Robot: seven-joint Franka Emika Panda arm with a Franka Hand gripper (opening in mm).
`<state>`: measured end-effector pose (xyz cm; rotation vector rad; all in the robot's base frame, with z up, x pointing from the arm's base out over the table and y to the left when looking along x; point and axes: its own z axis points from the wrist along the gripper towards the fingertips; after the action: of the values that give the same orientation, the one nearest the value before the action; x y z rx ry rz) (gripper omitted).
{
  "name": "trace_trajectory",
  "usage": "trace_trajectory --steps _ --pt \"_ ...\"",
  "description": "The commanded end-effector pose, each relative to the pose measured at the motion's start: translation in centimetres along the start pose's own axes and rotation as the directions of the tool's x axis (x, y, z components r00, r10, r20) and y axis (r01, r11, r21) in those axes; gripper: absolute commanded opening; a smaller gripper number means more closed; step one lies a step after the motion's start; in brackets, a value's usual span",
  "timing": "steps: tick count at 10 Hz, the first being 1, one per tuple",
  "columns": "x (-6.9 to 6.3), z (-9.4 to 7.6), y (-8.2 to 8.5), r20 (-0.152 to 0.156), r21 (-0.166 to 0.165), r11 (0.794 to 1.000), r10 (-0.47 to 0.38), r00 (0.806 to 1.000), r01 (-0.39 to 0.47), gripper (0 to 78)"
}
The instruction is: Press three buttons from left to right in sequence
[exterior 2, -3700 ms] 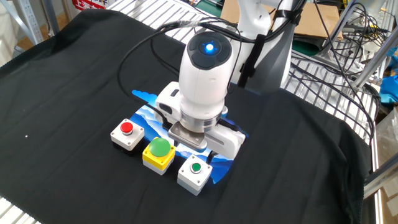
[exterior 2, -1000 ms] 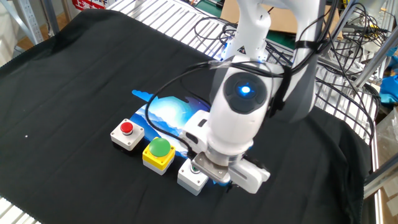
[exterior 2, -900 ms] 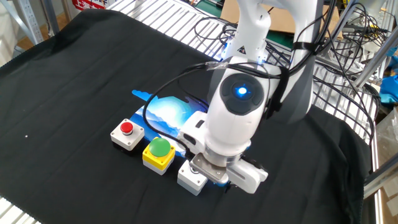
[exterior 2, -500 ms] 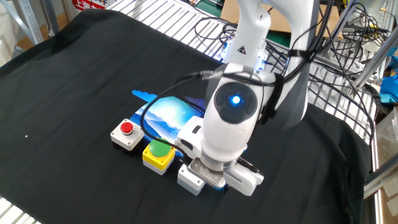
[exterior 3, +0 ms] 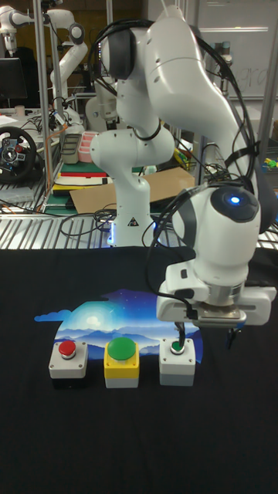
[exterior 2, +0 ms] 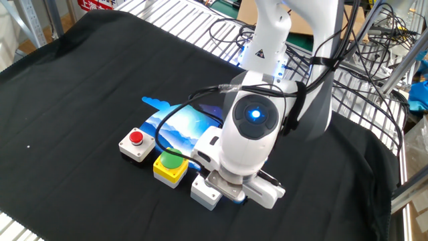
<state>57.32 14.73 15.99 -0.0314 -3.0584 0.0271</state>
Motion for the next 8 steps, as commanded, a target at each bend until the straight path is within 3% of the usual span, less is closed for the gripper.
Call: trace_trajectory --steps 1,4,8 --pt "0.67 0.34 0.06 -0.006 0.000 1.000 0.011 1.000 -0.011 77.5" --pt "0.50 0.82 -0.84 -0.005 -0.016 1.000 -0.016 1.000 0.016 77.5" --pt "0.78 1.01 -0.79 -0.006 -0.045 0.998 -0.038 0.999 0.037 77.5"
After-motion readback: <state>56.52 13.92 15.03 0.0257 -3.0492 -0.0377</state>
